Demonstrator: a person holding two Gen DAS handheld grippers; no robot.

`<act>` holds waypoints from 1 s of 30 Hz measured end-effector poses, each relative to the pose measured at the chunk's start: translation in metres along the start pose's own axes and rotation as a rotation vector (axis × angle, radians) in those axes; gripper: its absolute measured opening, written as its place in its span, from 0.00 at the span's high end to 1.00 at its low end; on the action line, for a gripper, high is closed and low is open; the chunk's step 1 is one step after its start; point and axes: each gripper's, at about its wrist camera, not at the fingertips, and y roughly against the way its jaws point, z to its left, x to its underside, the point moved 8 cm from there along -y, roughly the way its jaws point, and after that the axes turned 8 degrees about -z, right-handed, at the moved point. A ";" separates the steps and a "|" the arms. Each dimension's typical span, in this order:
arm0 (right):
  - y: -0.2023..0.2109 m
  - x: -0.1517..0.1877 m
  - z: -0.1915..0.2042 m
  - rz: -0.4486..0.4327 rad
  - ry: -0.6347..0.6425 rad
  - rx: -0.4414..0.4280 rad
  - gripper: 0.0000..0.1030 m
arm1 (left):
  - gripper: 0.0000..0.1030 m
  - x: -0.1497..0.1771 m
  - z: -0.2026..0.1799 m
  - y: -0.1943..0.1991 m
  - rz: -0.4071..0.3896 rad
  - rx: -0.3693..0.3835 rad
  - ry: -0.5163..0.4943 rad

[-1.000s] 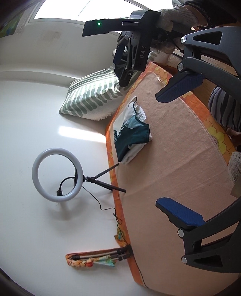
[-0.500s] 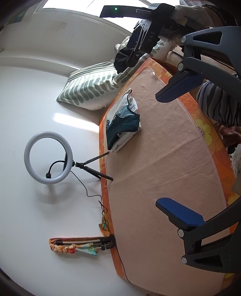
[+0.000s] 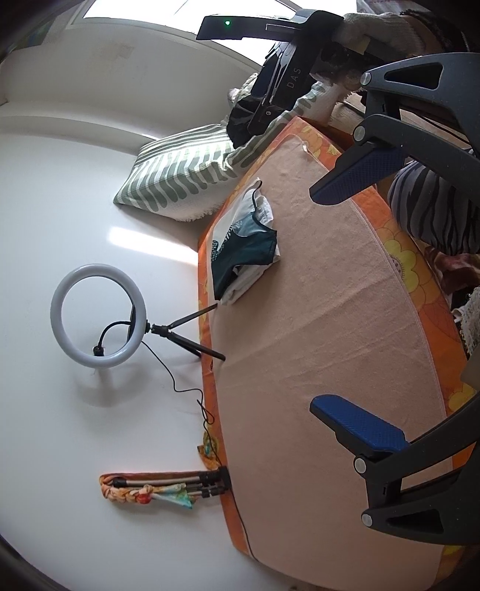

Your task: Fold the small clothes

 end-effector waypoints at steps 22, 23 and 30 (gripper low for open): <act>0.002 -0.002 0.003 -0.005 -0.004 0.000 0.00 | 0.01 -0.002 -0.003 0.003 -0.003 0.006 -0.008; 0.002 -0.002 0.003 -0.003 -0.004 0.000 0.00 | 0.01 -0.002 -0.003 0.003 -0.003 0.001 -0.010; 0.002 -0.001 0.003 0.000 -0.008 0.000 0.00 | 0.01 -0.002 -0.001 0.002 0.003 -0.022 -0.018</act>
